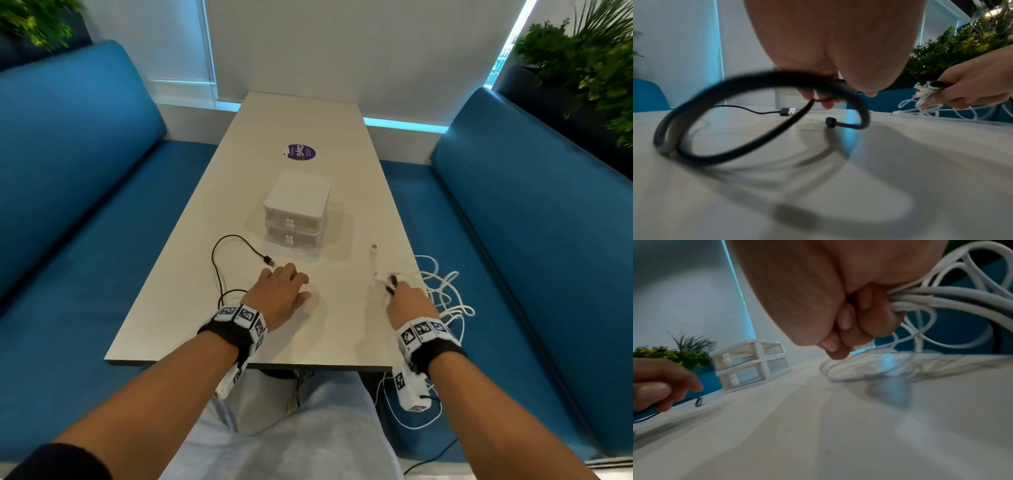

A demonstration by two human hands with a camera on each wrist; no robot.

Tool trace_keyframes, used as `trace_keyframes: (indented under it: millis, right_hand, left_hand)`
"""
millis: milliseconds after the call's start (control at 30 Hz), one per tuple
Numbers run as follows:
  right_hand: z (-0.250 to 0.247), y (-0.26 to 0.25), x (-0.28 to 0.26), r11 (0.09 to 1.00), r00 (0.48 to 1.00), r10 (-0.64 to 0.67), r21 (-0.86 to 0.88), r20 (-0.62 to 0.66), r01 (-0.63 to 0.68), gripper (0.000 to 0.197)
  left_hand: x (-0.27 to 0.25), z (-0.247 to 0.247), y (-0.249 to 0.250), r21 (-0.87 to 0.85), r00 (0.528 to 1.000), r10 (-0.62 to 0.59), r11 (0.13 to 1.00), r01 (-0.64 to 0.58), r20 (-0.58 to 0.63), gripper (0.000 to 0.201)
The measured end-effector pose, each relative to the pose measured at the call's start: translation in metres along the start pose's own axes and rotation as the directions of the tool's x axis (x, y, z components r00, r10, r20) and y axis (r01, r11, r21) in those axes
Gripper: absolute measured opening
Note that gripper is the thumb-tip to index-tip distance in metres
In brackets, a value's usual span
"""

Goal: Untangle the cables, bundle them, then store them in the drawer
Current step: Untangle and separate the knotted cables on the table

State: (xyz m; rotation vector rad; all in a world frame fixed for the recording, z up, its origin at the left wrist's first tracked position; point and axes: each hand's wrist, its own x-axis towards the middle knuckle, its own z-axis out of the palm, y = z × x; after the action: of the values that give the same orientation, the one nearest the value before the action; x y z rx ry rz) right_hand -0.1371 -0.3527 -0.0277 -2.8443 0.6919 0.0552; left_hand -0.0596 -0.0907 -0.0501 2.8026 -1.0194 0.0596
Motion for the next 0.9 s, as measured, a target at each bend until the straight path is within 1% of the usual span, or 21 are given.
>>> trace_keyframes:
  millis: [67,167,233,300,333,433,500,567,633,700,767,833,900]
  right_hand:
    - [-0.006,0.0,-0.002,0.999,0.999,0.03,-0.03,-0.032,-0.031,0.025]
    - [-0.007,-0.011,-0.011,0.997,0.998,-0.048,-0.058,-0.039,0.045,0.022]
    - [-0.001,-0.02,-0.02,0.994,0.994,-0.109,-0.034,-0.002,0.108,0.022]
    - [0.01,-0.027,-0.025,0.99,0.988,-0.14,0.04,0.059,0.138,0.025]
    - [0.014,-0.03,-0.025,0.987,0.986,-0.14,0.097,0.086,0.131,0.027]
    - [0.025,-0.038,-0.021,0.961,0.983,-0.099,0.272,0.153,0.055,0.032]
    - [0.028,-0.047,-0.02,0.94,0.978,-0.099,0.34,0.185,0.031,0.035]
    - [0.03,-0.057,-0.023,0.923,0.971,-0.119,0.382,0.206,0.032,0.035]
    - [0.032,-0.066,-0.027,0.906,0.964,-0.133,0.422,0.232,0.024,0.031]
    - [0.03,-0.073,-0.03,0.894,0.955,-0.132,0.448,0.266,-0.002,0.025]
    - [0.029,-0.077,-0.028,0.893,0.943,-0.142,0.449,0.301,-0.009,0.026]
    - [0.029,-0.078,-0.022,0.904,0.931,-0.17,0.428,0.321,0.018,0.03]
    - [0.03,-0.079,-0.018,0.901,0.917,-0.211,0.431,0.339,0.048,0.03]
  left_hand:
    - [0.001,-0.003,0.0,-0.02,0.999,-0.039,0.999,0.04,0.009,0.043]
    - [0.004,-0.007,0.006,-0.078,0.996,-0.087,0.993,0.086,-0.005,0.041]
    - [0.004,-0.01,0.007,-0.127,0.995,-0.095,0.988,0.092,-0.015,0.037]
    - [0.003,-0.012,0.001,-0.18,0.993,-0.114,0.977,0.11,-0.011,0.034]
    - [0.003,-0.016,-0.003,-0.213,0.991,-0.134,0.969,0.129,-0.01,0.033]
    - [-0.003,-0.03,-0.023,-0.33,0.973,-0.226,0.922,0.202,-0.036,0.03]
    - [-0.008,-0.04,-0.038,-0.386,0.959,-0.278,0.891,0.24,-0.047,0.026]
    - [-0.014,-0.046,-0.051,-0.387,0.953,-0.304,0.878,0.282,0.004,0.025]
    - [-0.02,-0.047,-0.062,-0.3,0.949,-0.304,0.9,0.316,0.086,0.025]
    - [-0.026,-0.044,-0.068,-0.24,0.93,-0.334,0.901,0.363,0.152,0.027]
    - [-0.032,-0.04,-0.07,-0.23,0.914,-0.352,0.89,0.393,0.2,0.026]
    - [-0.034,-0.036,-0.068,-0.222,0.914,-0.33,0.897,0.381,0.236,0.023]
    - [-0.033,-0.034,-0.063,-0.232,0.922,-0.289,0.908,0.35,0.257,0.021]
